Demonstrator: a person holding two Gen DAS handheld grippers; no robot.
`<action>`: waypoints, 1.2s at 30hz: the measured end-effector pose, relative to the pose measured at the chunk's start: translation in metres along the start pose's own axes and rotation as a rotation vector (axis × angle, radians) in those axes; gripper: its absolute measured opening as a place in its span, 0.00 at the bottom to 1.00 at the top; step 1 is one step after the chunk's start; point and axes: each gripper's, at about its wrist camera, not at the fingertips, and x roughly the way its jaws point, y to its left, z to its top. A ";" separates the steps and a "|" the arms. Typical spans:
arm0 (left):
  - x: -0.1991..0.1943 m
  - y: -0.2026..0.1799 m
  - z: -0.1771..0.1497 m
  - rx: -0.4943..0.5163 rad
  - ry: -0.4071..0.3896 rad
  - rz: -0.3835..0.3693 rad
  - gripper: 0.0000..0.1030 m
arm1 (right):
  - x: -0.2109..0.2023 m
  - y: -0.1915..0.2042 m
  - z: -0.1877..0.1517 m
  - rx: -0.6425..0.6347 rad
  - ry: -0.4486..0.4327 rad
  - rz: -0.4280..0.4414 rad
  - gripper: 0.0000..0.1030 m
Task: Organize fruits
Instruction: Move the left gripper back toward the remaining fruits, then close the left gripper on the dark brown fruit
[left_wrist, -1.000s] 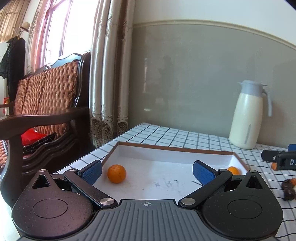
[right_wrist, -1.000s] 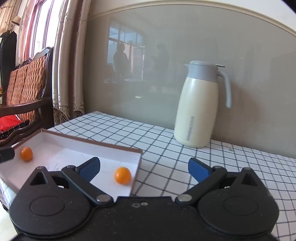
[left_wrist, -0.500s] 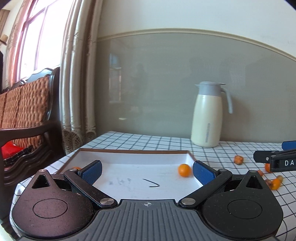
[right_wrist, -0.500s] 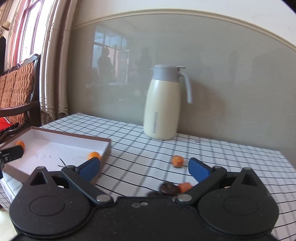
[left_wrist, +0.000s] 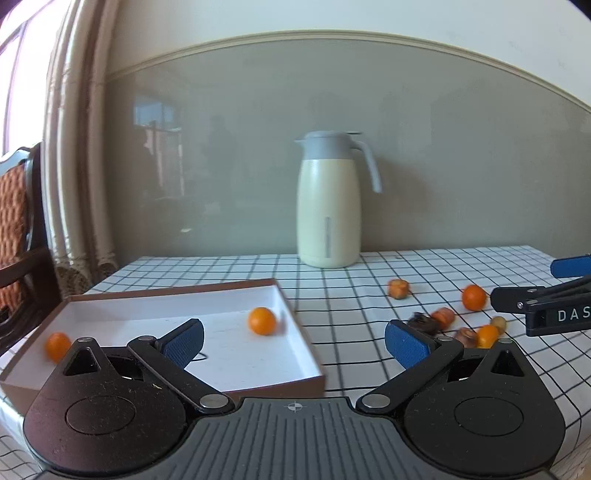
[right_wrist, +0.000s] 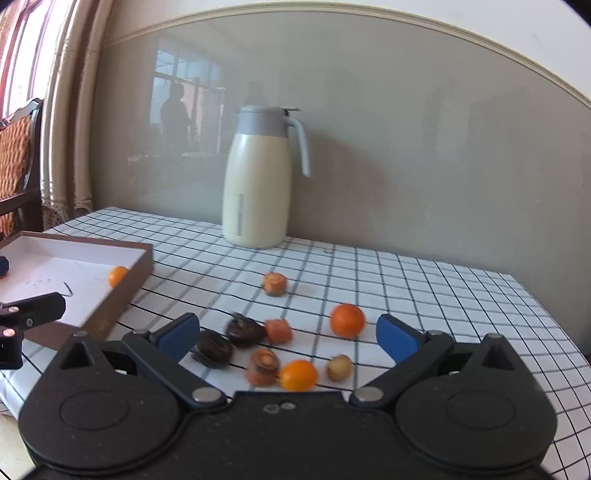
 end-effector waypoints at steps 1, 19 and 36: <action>0.002 -0.006 0.000 0.009 0.004 -0.013 1.00 | 0.003 -0.004 -0.001 0.002 0.019 -0.010 0.94; 0.044 -0.073 -0.012 0.057 0.070 -0.136 1.00 | 0.028 -0.042 -0.036 0.037 0.099 -0.040 0.85; 0.098 -0.087 -0.019 0.008 0.190 -0.190 0.70 | 0.068 -0.031 -0.037 0.035 0.198 0.062 0.45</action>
